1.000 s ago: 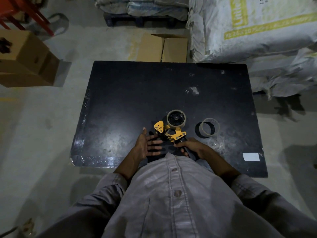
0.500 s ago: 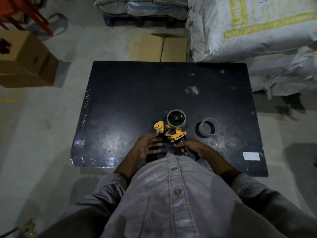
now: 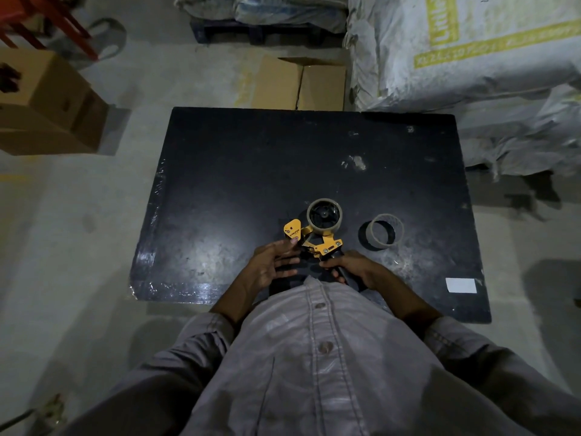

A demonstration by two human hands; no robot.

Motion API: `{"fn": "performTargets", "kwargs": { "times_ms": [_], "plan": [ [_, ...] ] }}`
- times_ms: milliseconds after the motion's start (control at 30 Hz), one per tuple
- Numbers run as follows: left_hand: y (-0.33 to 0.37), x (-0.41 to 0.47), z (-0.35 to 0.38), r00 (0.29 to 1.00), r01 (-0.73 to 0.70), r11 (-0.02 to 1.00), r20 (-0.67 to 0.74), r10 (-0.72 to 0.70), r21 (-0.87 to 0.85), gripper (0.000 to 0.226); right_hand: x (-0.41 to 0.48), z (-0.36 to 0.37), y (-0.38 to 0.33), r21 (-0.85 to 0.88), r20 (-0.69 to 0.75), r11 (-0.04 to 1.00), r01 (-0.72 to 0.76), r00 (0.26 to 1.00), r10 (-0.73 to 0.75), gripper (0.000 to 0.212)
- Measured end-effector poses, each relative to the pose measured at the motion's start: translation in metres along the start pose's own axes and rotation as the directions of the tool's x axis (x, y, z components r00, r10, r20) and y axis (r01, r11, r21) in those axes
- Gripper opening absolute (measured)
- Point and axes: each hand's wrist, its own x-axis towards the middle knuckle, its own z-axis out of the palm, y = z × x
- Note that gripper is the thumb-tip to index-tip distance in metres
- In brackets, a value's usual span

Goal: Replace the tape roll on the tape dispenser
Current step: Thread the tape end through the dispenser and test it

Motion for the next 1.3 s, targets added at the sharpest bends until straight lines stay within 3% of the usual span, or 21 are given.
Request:
{"fn": "performTargets", "kwargs": {
  "times_ms": [367,500,633,700,867,1300],
  "plan": [
    [-0.004,0.008,-0.001,0.997,0.052,0.996,-0.056,-0.056,-0.075,0.047,-0.012,0.001,-0.004,0.068,0.056,0.998,0.014,0.998,-0.018,0.037],
    [-0.004,0.018,-0.006,0.983,0.126,0.979,-0.112,-0.145,-0.16,0.032,-0.012,0.001,0.005,0.163,0.132,0.985,0.063,0.988,-0.085,0.084],
    [-0.003,0.025,-0.009,0.964,0.154,0.956,-0.173,-0.201,-0.249,0.017,-0.012,0.001,0.0,0.261,0.124,0.963,0.06,0.988,-0.095,0.119],
    [-0.001,0.025,-0.006,0.96,0.166,0.961,-0.186,-0.209,-0.222,0.018,-0.014,0.002,-0.004,0.272,0.115,0.959,0.084,0.986,-0.119,0.127],
    [0.008,0.028,-0.004,0.949,0.226,0.963,-0.19,-0.251,-0.146,0.026,-0.016,0.001,-0.007,0.264,0.08,0.962,0.067,0.993,-0.091,0.101],
    [0.012,0.017,-0.02,0.915,0.26,0.925,-0.234,-0.327,-0.278,0.024,-0.034,0.002,-0.017,0.2,0.115,0.979,0.033,0.992,-0.057,0.09]
  ]
}}
